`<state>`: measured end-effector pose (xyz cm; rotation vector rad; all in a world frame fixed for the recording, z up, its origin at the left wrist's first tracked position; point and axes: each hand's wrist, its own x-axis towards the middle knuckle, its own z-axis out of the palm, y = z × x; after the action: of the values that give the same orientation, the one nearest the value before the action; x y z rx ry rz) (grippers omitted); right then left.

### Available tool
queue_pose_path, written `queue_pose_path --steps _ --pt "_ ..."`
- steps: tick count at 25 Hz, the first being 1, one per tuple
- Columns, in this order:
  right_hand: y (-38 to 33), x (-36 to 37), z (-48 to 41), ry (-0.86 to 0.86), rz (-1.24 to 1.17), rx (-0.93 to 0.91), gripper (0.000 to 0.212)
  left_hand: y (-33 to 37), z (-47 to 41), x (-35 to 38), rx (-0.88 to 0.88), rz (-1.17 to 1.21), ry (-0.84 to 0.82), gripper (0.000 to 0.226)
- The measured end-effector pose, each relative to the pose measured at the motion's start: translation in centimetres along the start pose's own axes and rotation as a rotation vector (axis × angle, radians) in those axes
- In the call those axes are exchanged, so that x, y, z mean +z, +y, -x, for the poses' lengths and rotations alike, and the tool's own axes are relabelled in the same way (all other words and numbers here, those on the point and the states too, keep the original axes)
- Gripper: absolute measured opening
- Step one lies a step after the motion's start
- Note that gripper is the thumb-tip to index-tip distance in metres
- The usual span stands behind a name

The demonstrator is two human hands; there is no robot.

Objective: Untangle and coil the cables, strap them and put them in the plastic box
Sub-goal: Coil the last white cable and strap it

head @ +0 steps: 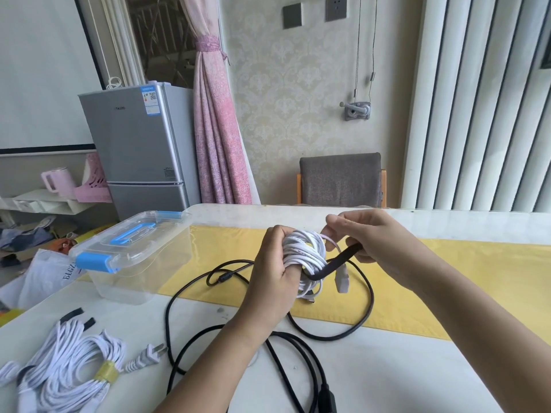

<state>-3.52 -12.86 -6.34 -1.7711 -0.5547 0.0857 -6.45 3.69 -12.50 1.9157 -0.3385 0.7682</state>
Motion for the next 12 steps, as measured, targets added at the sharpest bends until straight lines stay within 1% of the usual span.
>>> queue_pose_path --steps 1,4,6,12 --pt "0.11 0.17 -0.06 -0.005 -0.019 0.015 0.025 -0.15 -0.01 0.05 0.002 -0.018 0.024 0.026" --pt "0.26 0.64 -0.09 -0.011 -0.044 0.034 0.011 -0.12 0.02 0.12 0.020 -0.008 0.037 0.029" --pt "0.36 0.78 -0.03 -0.037 -0.060 0.000 0.016 0.12 0.04 0.01 0.041 0.010 0.030 0.031" --pt "0.46 0.88 0.00 -0.028 -0.057 -0.067 0.017 0.49 -0.05 -0.35 0.102 0.011 0.010 0.044"
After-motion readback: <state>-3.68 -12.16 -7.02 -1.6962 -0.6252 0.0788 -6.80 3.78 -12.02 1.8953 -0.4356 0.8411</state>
